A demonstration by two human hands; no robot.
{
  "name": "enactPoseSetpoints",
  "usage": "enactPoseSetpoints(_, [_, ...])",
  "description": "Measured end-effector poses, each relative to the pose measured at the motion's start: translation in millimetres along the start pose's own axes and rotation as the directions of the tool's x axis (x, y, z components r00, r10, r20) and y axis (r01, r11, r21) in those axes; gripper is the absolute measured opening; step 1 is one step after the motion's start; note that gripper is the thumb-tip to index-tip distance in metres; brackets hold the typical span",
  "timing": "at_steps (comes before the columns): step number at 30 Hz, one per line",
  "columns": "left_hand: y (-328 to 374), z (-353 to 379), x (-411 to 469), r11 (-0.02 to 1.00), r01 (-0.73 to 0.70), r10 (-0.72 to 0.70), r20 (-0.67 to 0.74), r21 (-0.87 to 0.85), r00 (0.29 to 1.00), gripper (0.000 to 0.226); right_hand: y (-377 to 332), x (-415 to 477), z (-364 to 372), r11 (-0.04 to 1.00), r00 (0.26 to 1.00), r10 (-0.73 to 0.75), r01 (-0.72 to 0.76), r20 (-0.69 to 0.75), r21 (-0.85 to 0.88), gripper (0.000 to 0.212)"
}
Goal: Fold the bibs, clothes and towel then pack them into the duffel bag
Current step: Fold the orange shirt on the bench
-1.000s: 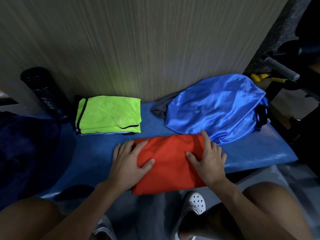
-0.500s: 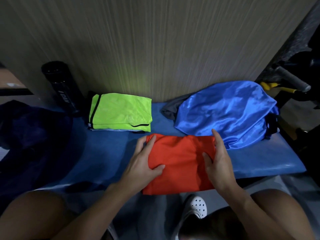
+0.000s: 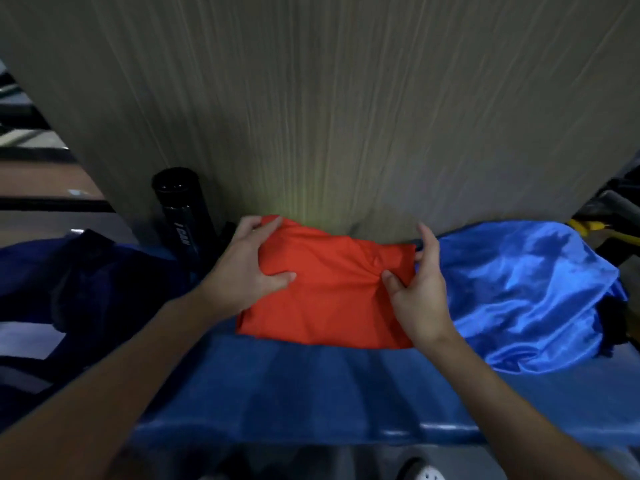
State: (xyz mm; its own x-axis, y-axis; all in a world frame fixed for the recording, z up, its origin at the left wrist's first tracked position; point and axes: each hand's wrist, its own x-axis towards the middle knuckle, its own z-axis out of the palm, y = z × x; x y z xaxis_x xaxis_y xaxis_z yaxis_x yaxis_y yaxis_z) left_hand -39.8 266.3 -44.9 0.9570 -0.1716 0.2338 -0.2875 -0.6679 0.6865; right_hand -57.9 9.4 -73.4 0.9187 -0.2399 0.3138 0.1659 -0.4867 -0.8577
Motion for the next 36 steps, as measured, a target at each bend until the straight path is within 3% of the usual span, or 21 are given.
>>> enactPoseSetpoints(3, [-19.2, -34.8, 33.6, 0.995, 0.016, -0.016, -0.001, 0.095, 1.0, 0.089, -19.4, 34.5, 39.4, 0.997, 1.0, 0.021, -0.021, 0.001, 0.068, 0.082])
enactPoseSetpoints(5, [-30.1, -43.3, 47.4, 0.959, 0.033, -0.033, -0.004, 0.282, 0.999, 0.079, -17.7, 52.3, 66.2, 0.996, 0.999, 0.045, -0.047, 0.03, 0.073, 0.08])
enactPoseSetpoints(8, [-32.3, -33.0, 51.6, 0.765, 0.122, -0.13, -0.034, 0.632, 0.991, 0.06, -1.6, 58.8, 92.0, 0.991, 0.961, 0.114, -0.094, 0.252, -0.09, 0.077])
enactPoseSetpoints(10, [-32.2, -18.2, 47.8, 0.677, 0.105, -0.066, -0.081, 0.729, 0.994, 0.055, 8.2, 55.5, 96.8, 0.976, 0.916, 0.171, -0.108, 0.362, -0.188, 0.067])
enactPoseSetpoints(12, [-38.1, -2.9, 45.7, 0.704, 0.006, 0.047, -0.056, 0.71, 0.997, 0.052, 15.1, 52.7, 96.8, 0.931, 0.917, 0.194, -0.06, 0.35, -0.36, 0.058])
enactPoseSetpoints(14, [-46.3, 11.0, 44.1, 0.737, -0.048, 0.035, 0.033, 0.674, 0.999, 0.062, 19.7, 48.5, 98.2, 0.79, 0.956, 0.11, 0.083, 0.274, -0.608, 0.055])
enactPoseSetpoints(17, [-61.0, 28.6, 39.4, 0.738, -0.014, -0.062, 0.088, 0.675, 0.994, 0.08, 14.4, 42.1, 105.8, 0.736, 0.926, -0.137, 0.332, 0.351, -0.589, 0.066])
enactPoseSetpoints(19, [-68.9, 34.7, 36.3, 0.734, 0.016, -0.094, 0.077, 0.679, 0.993, 0.085, 15.7, 40.2, 114.9, 0.711, 0.864, -0.13, 0.423, 0.487, -0.562, 0.076])
enactPoseSetpoints(24, [-81.5, 39.0, 34.3, 0.759, 0.04, -0.128, 0.089, 0.65, 0.988, 0.086, 32.9, 39.3, 127.9, 0.73, 0.794, 0.067, 0.374, 0.605, -0.572, 0.075])
enactPoseSetpoints(28, [-86.3, 42.2, 35.1, 0.76, 0.058, -0.166, 0.107, 0.647, 0.98, 0.089, 34.1, 37.8, 126.7, 0.724, 0.768, 0.113, 0.371, 0.63, -0.582, 0.07])
enactPoseSetpoints(31, [-72.9, 44.4, 39.2, 0.763, 0.137, -0.231, 0.068, 0.632, 0.971, 0.089, 33.7, 35.4, 116.6, 0.664, 0.761, 0.159, 0.389, 0.629, -0.639, 0.075])
enactPoseSetpoints(33, [-56.0, 48.2, 41.1, 0.764, 0.171, -0.223, 0.006, 0.623, 0.975, 0.082, 35.7, 30.1, 102.1, 0.623, 0.793, 0.106, 0.418, 0.601, -0.661, 0.082])
enactPoseSetpoints(36, [-23.2, 62.9, 38.7, 0.753, 0.033, -0.012, -0.036, 0.657, 0.999, 0.072, 42.9, 22.3, 61.1, 0.586, 0.907, -0.08, 0.378, 0.412, -0.717, 0.066])
